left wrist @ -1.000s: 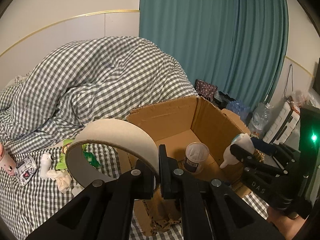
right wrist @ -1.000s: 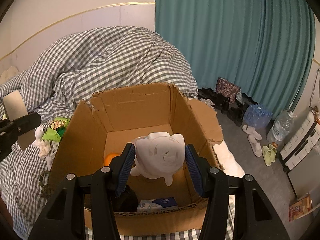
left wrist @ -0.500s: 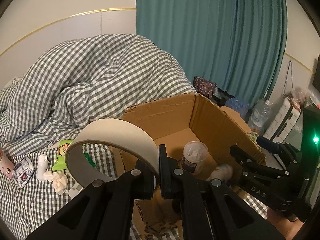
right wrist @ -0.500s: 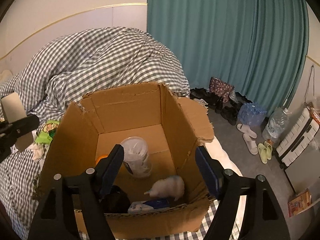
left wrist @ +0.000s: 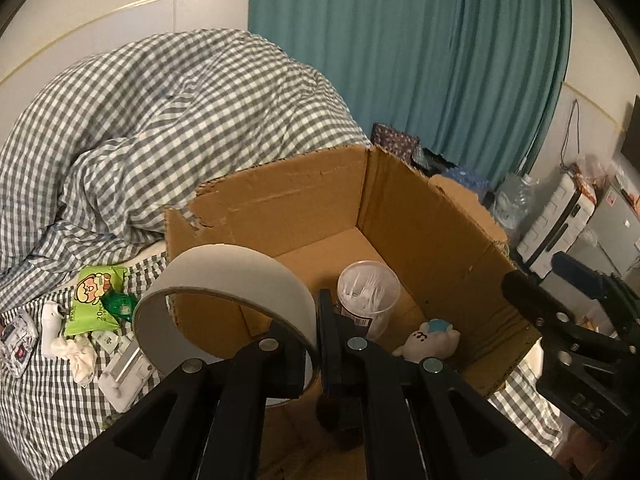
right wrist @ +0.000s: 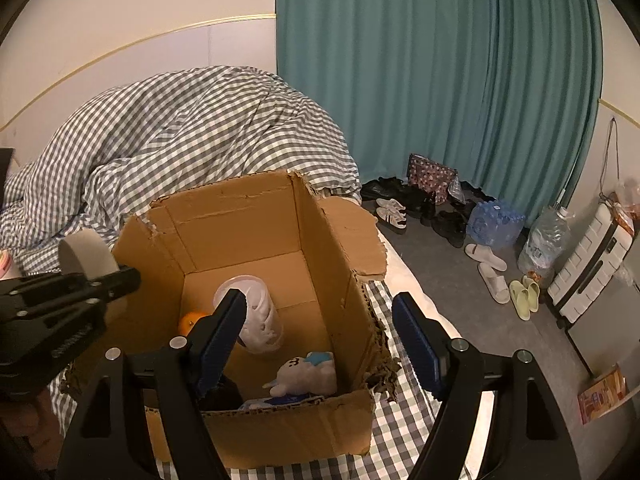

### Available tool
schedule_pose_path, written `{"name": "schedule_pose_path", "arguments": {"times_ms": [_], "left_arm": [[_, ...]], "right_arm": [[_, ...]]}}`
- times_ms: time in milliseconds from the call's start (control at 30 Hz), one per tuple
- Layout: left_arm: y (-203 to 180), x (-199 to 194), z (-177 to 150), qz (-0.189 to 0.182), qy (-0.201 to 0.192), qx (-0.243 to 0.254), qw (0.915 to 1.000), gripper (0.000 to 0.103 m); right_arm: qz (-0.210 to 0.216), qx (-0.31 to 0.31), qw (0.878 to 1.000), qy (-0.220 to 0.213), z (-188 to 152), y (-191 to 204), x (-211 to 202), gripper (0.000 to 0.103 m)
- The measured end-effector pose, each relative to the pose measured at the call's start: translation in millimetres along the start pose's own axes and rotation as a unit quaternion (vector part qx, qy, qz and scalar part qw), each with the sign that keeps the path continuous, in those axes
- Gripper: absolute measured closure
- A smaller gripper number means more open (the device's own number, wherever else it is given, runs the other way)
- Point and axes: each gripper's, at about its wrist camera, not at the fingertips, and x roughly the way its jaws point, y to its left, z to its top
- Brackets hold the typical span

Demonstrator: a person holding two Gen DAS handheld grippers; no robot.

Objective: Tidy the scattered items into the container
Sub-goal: 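Lower the tape roll into the box and open the left tool, then withdraw both open tools from the box back over the bed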

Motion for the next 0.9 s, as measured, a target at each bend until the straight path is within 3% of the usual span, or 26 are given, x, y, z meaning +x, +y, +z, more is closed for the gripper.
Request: {"name": "schedule_pose_path", "arguments": {"times_ms": [167,233,267,300,367,467,500,567,900], "left_arm": [[-5.1,3.9,-1.2,-0.006,0.009,0.004,0.9999,0.096],[-6.0,3.6,-1.1,-0.002,0.011,0.005,0.9999,0.086],[-6.1,3.4,-1.0,0.001,0.012,0.004,0.9999,0.07],[-5.4,2.9,-0.8,0.004,0.012,0.001,0.9999,0.046],[-1.4,-0.6,-0.7,0.007,0.003,-0.008,0.9999,0.035],[4.8,-7.3,1.2,0.011,-0.003,-0.015,0.9998,0.031],[6.5,-10.5,2.1,0.013,-0.006,-0.016,0.9998,0.021],[10.6,-19.4,3.1,0.012,-0.018,-0.02,0.9996,0.012],[30.6,-58.4,8.0,0.016,-0.041,-0.036,0.9984,0.009]], "right_arm": [[-0.001,0.001,1.0,-0.001,-1.3,0.2,-2.5,0.028],[-0.001,0.002,1.0,-0.003,-1.3,-0.6,-3.7,0.028],[-0.001,0.003,1.0,-0.004,-1.0,-1.2,-4.8,0.028],[0.0,0.003,1.0,-0.005,-0.5,-2.2,-5.7,0.027],[0.002,0.004,1.0,-0.007,0.7,-3.1,-8.4,0.024],[0.001,0.002,1.0,-0.011,2.2,-2.1,-14.0,0.023],[0.001,0.002,1.0,-0.012,3.1,-1.3,-15.8,0.023],[0.0,0.0,1.0,-0.015,5.1,1.0,-20.4,0.023],[0.002,-0.015,0.999,-0.038,17.5,19.8,-53.2,0.022]]}}
